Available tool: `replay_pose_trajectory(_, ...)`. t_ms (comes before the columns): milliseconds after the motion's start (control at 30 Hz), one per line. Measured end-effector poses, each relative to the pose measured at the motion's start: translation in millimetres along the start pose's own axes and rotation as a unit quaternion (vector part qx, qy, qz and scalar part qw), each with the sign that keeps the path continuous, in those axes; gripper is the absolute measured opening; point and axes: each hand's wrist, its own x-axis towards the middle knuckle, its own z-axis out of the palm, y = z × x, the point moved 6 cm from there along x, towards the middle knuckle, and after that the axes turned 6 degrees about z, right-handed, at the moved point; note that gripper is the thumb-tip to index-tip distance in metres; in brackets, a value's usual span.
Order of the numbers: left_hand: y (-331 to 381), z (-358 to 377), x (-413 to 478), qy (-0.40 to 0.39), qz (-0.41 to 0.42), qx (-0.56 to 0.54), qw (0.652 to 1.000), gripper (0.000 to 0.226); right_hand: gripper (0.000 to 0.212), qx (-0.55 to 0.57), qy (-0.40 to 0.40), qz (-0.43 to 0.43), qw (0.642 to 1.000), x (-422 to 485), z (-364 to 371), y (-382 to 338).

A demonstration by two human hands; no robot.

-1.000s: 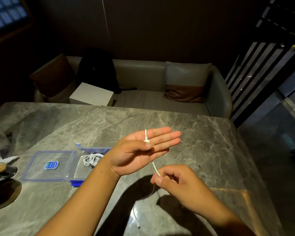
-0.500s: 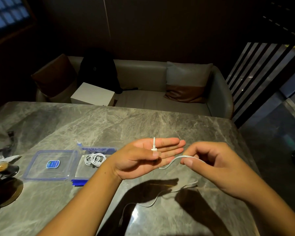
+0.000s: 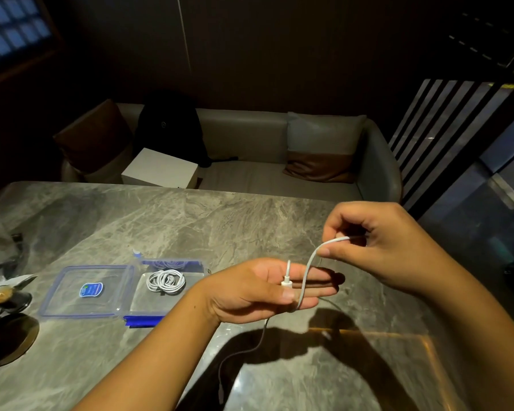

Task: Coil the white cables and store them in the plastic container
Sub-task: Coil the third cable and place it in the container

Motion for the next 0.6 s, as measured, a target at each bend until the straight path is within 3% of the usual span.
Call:
replay_pose_trajectory(233, -1.2, 16.7, 4.2, -0.057, -0.01, 0.003, 0.998, 0.071, 0.018, -0.042, 0.035, -0.035, 0.998, 8.1, 2.3, -15.3)
replay_pose_trajectory(367, -0.8, 20.0, 1.9, -0.046, -0.02, 0.018, 0.999, 0.07, 0.02, -0.092, 0.035, -0.056, 0.994, 10.1, 4.9, -21.1)
replay_pose_trajectory(500, -1.9, 25.6, 1.3, -0.055, -0.03, 0.047, 0.997, 0.056, 0.02, -0.116, 0.009, -0.09, 0.989, 9.8, 10.2, -32.8)
replay_pose_trajectory(600, -3.6, 33.6, 1.7, -0.08, -0.023, 0.065, 0.994, 0.053, 0.02, -0.066, -0.013, -0.081, 0.994, 17.6, 20.1, -29.0)
